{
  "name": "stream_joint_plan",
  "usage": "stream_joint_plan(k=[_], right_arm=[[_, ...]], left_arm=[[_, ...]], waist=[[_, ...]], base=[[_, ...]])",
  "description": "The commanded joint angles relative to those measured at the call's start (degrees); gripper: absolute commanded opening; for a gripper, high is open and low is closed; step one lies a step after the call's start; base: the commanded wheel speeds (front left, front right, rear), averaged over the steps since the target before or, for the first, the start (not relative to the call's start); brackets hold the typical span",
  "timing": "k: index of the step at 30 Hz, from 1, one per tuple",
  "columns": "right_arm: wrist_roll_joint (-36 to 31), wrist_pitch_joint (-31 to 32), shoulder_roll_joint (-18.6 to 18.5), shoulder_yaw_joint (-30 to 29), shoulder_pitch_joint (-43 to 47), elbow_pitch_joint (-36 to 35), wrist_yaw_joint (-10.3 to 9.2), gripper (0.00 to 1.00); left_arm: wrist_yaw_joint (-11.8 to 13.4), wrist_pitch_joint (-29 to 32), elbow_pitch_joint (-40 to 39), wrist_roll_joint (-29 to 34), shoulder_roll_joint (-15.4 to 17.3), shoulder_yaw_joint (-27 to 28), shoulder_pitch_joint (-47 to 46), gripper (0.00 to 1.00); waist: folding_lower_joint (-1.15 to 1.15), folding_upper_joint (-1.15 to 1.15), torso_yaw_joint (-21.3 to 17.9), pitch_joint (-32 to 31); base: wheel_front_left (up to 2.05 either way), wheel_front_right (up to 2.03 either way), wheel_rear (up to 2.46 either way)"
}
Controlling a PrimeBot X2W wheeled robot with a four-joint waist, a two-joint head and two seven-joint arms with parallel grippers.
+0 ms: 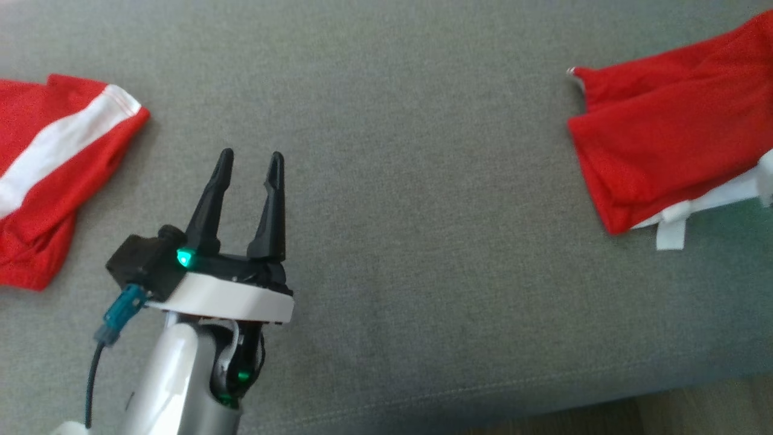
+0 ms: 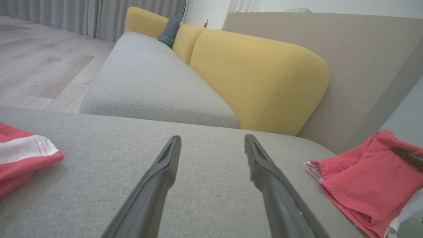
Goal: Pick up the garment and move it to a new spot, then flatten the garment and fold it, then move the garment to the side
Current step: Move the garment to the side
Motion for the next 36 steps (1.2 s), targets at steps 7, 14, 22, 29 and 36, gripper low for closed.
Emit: stream_joint_plan(k=[7,14,22,29,36], right_arm=[[1.01,1.02,-3.07,-2.52,-0.78,-6.03,-0.05,0.00],[2.35,2.13,-2.39,-3.97,0.37,-9.66,-0.05,0.08],[3.26,2.63,0.12,-4.68,0.88,-12.56,-0.05,1.00],[3.61,2.17,4.39,-4.70,2.29,-16.17,-0.05,1.00],[5.09,-0.16,12.27,-3.78,6.60,-19.58,-0.05,1.00]], left_arm=[[-1.12,-0.30,-1.58,1.07,0.40,3.43,-2.87,1.00],[-1.37,-0.30,-1.26,0.76,0.40,3.49,-3.78,1.00],[-1.64,-0.30,0.04,0.43,0.40,3.57,-3.52,1.00],[-0.81,-0.30,0.18,-0.63,0.40,3.34,-1.59,1.00],[0.33,-0.30,-0.42,-1.26,0.40,4.09,1.44,1.00]], waist=[[-0.01,0.00,-0.57,3.39],[-0.01,0.00,-1.12,4.25],[-0.01,0.00,-1.08,1.98],[-0.01,0.00,0.56,-3.11],[-0.01,0.00,2.90,-8.62]], base=[[0.00,0.00,0.00],[0.00,0.00,0.00],[0.00,0.00,0.00],[0.00,0.00,0.00],[0.00,0.00,0.00]])
